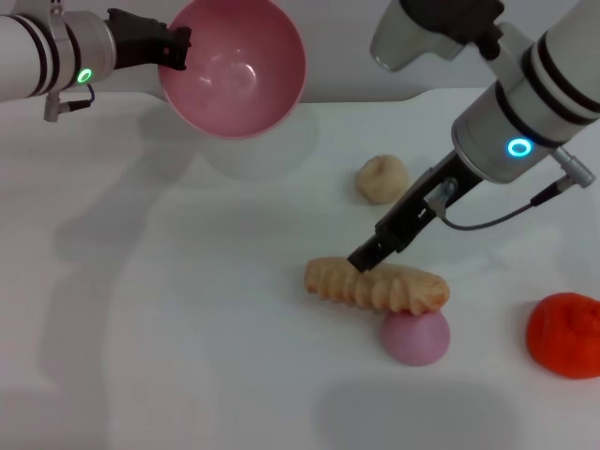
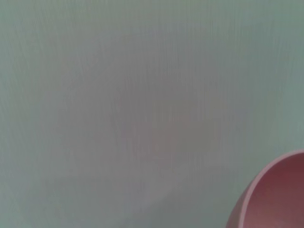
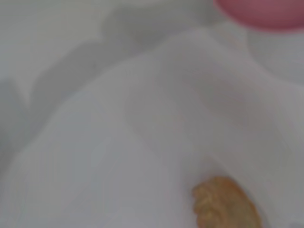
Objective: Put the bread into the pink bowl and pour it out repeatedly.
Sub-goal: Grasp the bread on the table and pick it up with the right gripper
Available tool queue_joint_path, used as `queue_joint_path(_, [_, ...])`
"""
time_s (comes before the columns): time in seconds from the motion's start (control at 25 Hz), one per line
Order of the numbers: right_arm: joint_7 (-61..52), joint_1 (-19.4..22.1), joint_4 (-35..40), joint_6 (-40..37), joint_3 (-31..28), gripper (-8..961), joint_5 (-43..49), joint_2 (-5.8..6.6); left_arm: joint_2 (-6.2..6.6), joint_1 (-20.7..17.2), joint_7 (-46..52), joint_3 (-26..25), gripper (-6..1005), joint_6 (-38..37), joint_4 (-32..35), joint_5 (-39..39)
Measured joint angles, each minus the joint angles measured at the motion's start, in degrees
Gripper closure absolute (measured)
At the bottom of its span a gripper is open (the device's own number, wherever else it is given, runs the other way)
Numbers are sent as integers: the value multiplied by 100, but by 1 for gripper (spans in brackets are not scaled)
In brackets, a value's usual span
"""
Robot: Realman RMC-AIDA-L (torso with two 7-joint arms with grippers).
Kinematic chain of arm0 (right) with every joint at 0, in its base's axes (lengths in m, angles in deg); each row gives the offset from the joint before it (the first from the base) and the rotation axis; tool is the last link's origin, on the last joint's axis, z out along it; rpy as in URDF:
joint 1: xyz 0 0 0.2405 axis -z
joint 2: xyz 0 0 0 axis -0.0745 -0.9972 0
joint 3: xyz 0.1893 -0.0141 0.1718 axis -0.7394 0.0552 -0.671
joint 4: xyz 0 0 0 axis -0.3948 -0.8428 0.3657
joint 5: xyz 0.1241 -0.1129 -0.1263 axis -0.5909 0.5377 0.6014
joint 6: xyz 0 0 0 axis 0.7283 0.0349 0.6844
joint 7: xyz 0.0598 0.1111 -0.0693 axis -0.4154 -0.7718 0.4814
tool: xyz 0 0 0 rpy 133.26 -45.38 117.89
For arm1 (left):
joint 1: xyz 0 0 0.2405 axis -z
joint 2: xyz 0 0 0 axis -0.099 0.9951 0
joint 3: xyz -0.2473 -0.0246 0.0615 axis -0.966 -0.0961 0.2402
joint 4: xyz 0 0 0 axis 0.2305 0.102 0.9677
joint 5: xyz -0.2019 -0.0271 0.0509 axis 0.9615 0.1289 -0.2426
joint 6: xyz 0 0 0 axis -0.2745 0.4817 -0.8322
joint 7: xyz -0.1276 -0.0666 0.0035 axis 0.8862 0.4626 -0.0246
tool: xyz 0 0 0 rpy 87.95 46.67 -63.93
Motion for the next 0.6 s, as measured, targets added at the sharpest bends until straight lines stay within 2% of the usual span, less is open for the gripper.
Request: queue_joint_path(0.6, [241,-246,-904,-51,220,323,157,7,-15,1,2,11,958,80,-29,13])
